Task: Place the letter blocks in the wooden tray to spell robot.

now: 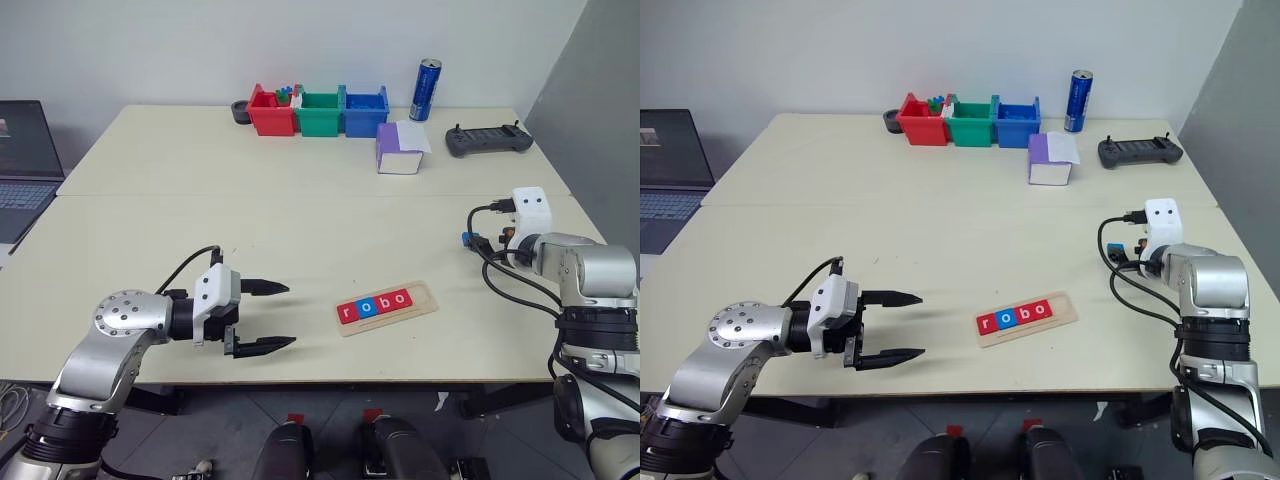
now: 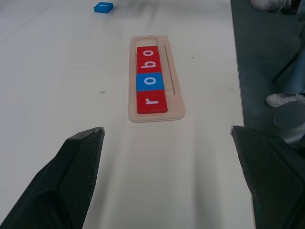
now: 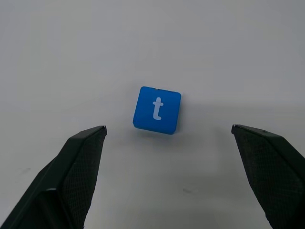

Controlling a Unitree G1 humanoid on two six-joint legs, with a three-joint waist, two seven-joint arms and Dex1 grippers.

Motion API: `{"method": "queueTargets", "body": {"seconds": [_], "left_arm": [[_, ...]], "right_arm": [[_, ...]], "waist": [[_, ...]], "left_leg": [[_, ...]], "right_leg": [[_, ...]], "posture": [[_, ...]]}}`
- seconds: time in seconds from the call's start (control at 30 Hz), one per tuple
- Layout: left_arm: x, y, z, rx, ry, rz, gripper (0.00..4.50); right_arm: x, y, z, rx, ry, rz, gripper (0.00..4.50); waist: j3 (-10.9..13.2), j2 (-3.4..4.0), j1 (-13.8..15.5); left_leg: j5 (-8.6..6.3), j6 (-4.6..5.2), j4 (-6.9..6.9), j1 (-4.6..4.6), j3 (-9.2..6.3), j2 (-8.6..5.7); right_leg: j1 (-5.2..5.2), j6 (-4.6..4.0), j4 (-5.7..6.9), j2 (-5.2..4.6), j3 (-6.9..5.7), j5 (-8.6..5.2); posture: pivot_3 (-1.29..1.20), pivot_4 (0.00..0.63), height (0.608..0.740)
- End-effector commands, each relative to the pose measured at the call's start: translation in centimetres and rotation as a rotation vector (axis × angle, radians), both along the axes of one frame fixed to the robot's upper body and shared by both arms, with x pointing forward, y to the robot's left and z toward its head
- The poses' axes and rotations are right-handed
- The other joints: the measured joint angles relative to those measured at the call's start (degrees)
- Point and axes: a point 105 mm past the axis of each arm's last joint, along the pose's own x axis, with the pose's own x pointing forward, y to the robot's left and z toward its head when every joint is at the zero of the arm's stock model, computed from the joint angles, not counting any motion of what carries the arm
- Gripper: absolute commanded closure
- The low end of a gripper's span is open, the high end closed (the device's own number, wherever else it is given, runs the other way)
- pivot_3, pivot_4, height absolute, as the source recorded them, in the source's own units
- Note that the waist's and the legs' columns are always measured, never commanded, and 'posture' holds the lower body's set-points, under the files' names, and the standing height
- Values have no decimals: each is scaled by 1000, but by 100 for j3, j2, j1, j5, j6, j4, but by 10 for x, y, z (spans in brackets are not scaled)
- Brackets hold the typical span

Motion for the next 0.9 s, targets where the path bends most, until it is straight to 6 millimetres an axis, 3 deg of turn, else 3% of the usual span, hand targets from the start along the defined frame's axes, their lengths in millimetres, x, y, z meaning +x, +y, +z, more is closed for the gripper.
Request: {"method": "queueTargets", "body": {"seconds": [0.03,0.4,0.6,0.9], "left_arm": [[-1,-1,7,-2,-36,-8,0],[-1,-3,9,-9,-48,5,0],[-1,-2,10,-8,-49,15,0],[-1,-2,12,-5,-51,23,0]], "right_arm": [[8,4,23,-3,-88,3,29],[35,1,-1,-43,-97,-73,29],[46,10,-11,-13,-91,-59,29],[36,5,-37,21,-12,-106,29]], "waist": [[0,0,0],[0,0,-6],[0,0,-45],[-1,-1,-90]], "left_leg": [[0,0,-2,0,0,0],[0,0,-13,0,3,-2],[1,-1,-17,1,3,-1],[1,-1,-17,1,2,-1]], "right_leg": [[0,0,-1,0,0,0],[-2,0,-8,1,2,0],[-2,0,-9,1,3,0],[0,0,-8,1,3,0]], "posture": [[0,150,740],[0,150,740],[0,150,740],[0,150,740]]}}
